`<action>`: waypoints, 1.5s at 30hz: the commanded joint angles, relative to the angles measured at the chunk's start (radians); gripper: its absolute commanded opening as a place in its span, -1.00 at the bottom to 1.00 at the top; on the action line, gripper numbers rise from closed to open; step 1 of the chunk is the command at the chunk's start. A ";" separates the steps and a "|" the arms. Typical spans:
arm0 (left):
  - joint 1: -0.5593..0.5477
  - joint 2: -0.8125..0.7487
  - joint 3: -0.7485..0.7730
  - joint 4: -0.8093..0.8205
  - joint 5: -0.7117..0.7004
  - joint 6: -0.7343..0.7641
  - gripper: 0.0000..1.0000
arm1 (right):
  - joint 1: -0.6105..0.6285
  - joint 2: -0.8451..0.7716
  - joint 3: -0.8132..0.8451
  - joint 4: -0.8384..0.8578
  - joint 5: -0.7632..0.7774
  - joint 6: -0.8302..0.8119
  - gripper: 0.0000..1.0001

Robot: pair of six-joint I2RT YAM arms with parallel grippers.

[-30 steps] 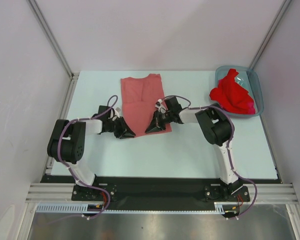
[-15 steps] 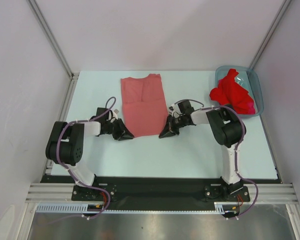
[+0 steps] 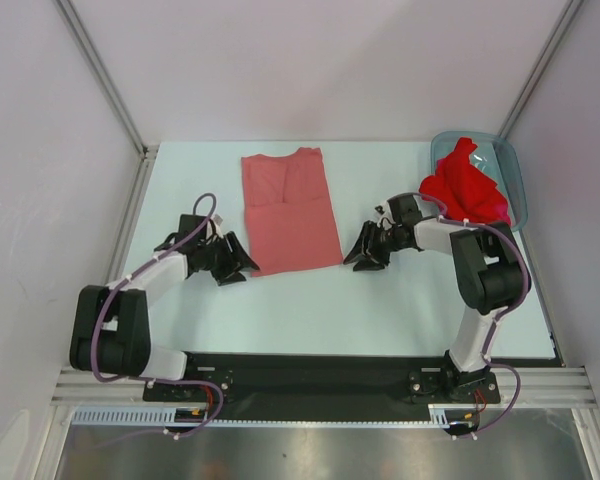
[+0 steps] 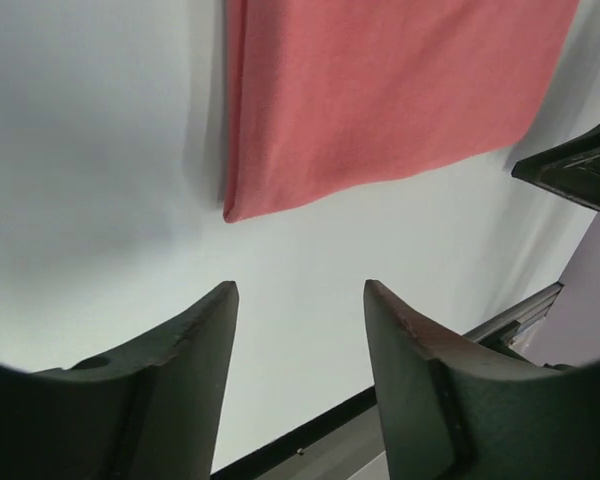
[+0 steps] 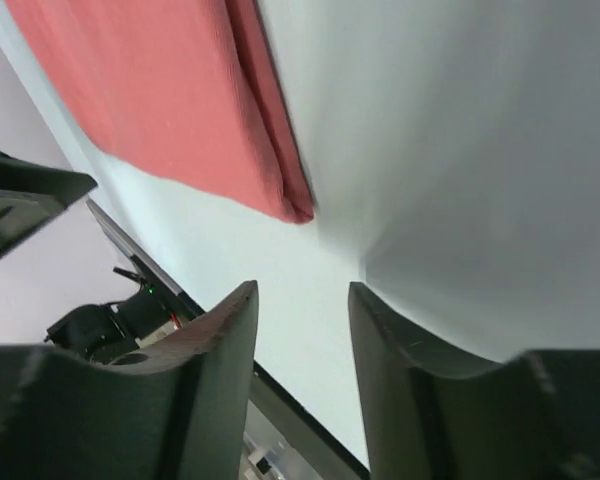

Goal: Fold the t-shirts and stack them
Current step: Fold the tshirt

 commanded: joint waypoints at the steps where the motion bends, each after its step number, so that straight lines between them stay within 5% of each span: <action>1: 0.011 0.049 -0.019 0.034 -0.005 -0.073 0.16 | -0.003 0.022 -0.002 0.099 0.059 0.086 -0.04; 7: 0.022 0.165 -0.027 0.114 -0.013 -0.165 -0.08 | 0.008 0.074 0.035 0.142 0.087 0.149 -0.03; 29: 0.026 0.230 -0.018 0.109 -0.192 -0.213 -0.14 | 0.010 0.080 0.036 0.116 0.081 0.112 -0.02; 38: 0.025 0.256 0.013 0.109 -0.191 -0.204 -0.73 | 0.028 0.088 0.050 0.081 0.131 0.121 0.11; 45: 0.025 0.271 0.015 0.125 -0.168 -0.199 -0.96 | 0.054 0.102 0.044 0.092 0.119 0.149 0.04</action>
